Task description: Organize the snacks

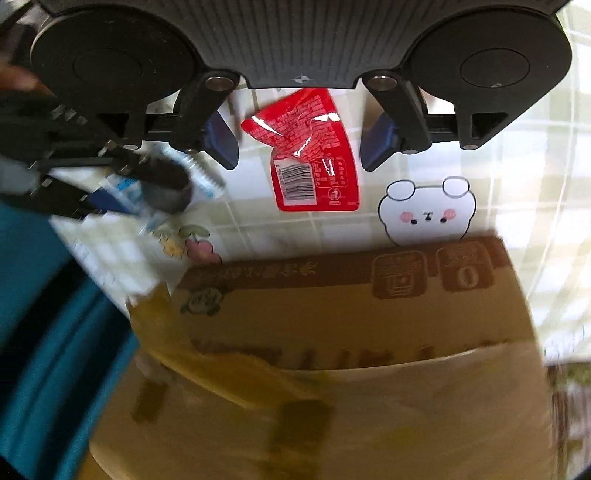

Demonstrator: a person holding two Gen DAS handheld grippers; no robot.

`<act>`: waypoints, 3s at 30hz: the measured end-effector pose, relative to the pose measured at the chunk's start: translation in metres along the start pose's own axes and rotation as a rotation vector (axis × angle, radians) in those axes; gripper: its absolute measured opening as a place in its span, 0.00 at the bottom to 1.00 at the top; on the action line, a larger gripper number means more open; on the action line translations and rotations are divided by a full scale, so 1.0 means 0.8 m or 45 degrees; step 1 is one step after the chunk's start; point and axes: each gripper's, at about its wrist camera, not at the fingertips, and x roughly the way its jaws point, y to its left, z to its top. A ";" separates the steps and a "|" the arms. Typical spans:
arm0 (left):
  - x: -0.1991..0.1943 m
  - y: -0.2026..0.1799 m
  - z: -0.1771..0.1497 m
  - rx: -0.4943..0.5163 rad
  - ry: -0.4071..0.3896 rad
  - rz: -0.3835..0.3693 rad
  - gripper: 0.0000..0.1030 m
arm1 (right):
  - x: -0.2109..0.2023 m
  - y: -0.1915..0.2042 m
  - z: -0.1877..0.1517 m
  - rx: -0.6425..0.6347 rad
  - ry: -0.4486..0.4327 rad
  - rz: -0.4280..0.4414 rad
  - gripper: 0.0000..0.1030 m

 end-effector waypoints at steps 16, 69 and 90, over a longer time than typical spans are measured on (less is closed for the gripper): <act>-0.005 -0.022 -0.019 0.102 -0.038 0.177 0.49 | -0.019 -0.007 -0.007 0.039 -0.054 0.026 0.48; -0.171 0.018 0.207 0.110 -0.659 0.288 0.50 | -0.051 0.023 0.273 -0.158 -0.537 0.094 0.48; -0.138 0.033 0.212 0.053 -0.503 0.280 0.62 | -0.021 0.010 0.266 -0.080 -0.450 0.052 0.61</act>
